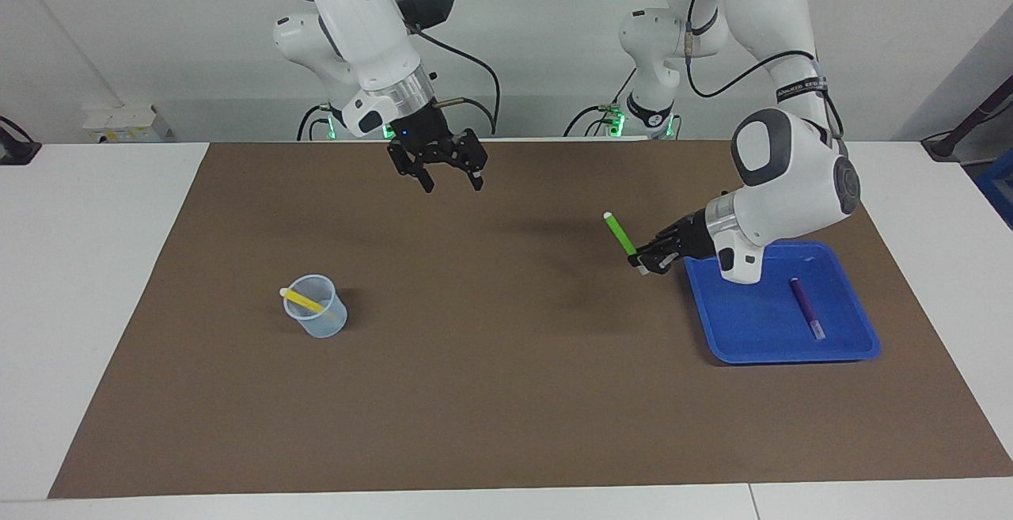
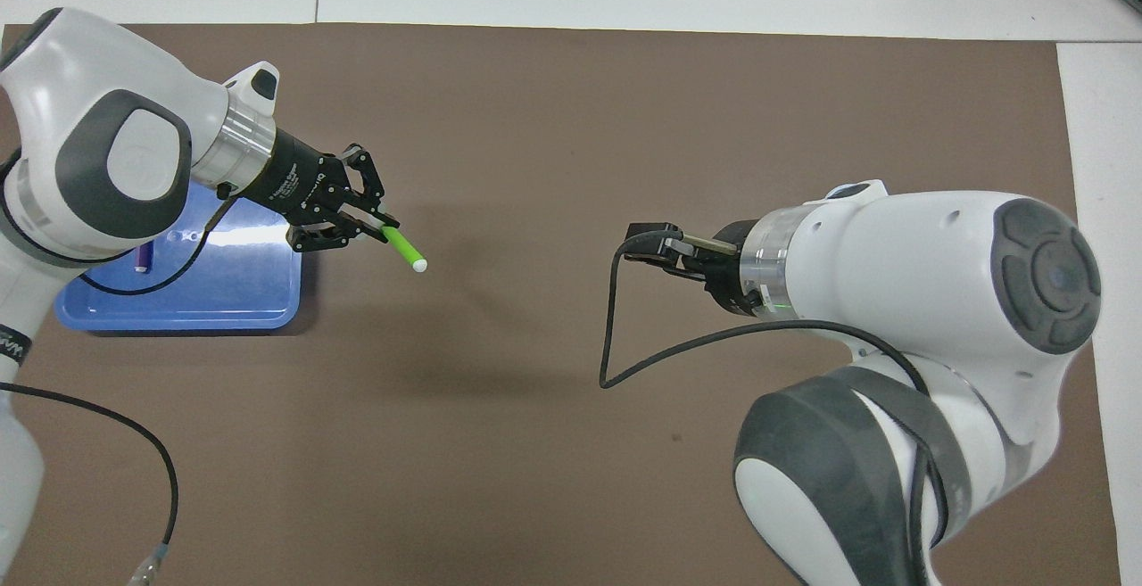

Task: Transfer and insert pens with both arms
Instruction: 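Lift the green pen with the left gripper toward the right gripper, then grasp the green pen with the right gripper, then open the left gripper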

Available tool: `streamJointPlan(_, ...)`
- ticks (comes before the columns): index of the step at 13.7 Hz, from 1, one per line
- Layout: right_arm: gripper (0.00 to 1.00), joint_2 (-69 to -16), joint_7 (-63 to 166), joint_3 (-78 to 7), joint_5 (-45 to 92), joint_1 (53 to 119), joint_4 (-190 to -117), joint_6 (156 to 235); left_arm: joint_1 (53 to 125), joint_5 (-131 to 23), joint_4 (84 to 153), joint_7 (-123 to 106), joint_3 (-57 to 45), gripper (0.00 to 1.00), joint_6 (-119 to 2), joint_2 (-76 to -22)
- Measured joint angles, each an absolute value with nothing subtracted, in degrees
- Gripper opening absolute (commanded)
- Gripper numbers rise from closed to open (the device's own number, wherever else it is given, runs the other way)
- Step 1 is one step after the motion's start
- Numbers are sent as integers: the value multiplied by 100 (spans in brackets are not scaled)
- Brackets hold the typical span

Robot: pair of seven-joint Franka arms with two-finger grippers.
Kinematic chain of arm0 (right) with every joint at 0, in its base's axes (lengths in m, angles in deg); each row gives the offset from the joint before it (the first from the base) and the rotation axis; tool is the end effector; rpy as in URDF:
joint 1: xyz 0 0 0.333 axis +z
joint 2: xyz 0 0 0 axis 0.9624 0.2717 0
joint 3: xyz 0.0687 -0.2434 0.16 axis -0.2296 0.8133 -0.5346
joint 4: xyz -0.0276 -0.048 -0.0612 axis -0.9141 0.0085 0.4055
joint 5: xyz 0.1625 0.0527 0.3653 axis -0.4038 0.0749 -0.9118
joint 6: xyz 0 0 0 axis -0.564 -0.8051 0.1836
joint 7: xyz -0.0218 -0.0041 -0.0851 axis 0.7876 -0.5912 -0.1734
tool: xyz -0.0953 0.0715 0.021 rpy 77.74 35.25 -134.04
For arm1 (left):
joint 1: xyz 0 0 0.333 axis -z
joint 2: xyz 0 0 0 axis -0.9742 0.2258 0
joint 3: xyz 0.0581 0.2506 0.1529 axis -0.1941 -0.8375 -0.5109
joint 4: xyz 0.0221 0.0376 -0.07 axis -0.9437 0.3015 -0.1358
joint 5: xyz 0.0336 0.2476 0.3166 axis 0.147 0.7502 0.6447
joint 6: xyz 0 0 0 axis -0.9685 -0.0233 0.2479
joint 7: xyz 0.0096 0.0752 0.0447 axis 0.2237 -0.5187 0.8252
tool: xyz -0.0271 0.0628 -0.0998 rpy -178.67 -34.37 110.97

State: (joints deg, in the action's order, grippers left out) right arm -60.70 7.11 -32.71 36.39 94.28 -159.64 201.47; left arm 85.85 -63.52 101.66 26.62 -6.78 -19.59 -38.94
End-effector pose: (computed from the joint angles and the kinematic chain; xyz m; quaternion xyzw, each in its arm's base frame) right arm 0.5303 0.2555 0.5151 -0.9650 0.1688 -0.0543 0.1930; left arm 0.6201 -0.1807 0.3907 0.8639 0.3968 -0.2423 0.1939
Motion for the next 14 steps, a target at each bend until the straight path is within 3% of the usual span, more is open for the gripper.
streamJointPlan(9,83,-5760,-160,-3280,3261,9692,-15979,21114,9060,-7511,10298,4179,-675,0,-2172,-3909)
streamJointPlan(14,61,-5621,-527,-3286,3257,9964,-15977,21440,9584,-7744,10298,4789,-673,0,-2601,-3922)
